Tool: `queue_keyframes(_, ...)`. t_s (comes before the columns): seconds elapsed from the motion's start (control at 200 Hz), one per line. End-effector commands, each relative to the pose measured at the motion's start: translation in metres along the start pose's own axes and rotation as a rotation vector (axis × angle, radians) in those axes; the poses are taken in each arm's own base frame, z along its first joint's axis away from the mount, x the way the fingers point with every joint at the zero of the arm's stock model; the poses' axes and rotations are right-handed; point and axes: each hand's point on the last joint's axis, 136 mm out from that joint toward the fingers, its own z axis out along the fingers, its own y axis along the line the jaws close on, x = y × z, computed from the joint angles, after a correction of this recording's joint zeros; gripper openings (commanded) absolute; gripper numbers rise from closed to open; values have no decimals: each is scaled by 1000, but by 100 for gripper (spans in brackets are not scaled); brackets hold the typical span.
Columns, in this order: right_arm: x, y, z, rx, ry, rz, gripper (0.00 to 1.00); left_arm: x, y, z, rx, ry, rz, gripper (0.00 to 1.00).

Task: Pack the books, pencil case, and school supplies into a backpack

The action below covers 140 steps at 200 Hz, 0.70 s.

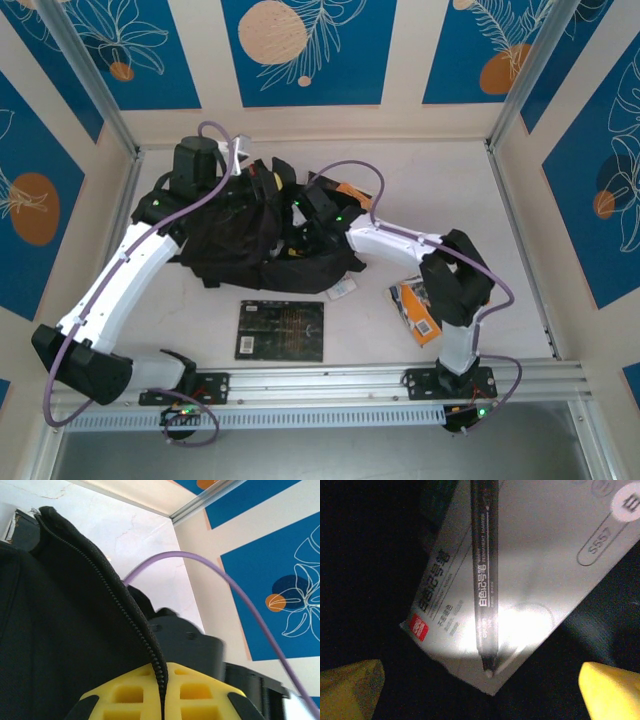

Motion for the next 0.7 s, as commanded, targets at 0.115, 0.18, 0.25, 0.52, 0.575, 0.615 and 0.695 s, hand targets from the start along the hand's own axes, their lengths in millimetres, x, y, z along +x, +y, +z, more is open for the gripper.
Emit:
queue_keyframes(0.115,-9,2,-48,6,-171,-123,99,14,11,-21,-44,-45,70,0)
queue_keyframes(0.18,-8,-3,-57,38,-199,-147,99,21,20,-23,-70,-53,60,0)
queue_keyframes(0.25,-10,-10,-70,86,-239,-163,99,26,26,-28,-85,-59,55,0)
queue_keyframes(0.52,-10,-16,-135,130,-374,-241,94,46,54,-27,-153,-26,25,0)
queue_keyframes(0.575,-9,-22,-146,156,-398,-246,92,49,58,-26,-169,-15,29,0)
queue_keyframes(0.615,-6,-22,-153,146,-410,-262,91,50,63,-25,-185,-7,32,0)
queue_keyframes(0.695,-1,-28,-165,143,-425,-262,89,51,69,-22,-204,4,37,0)
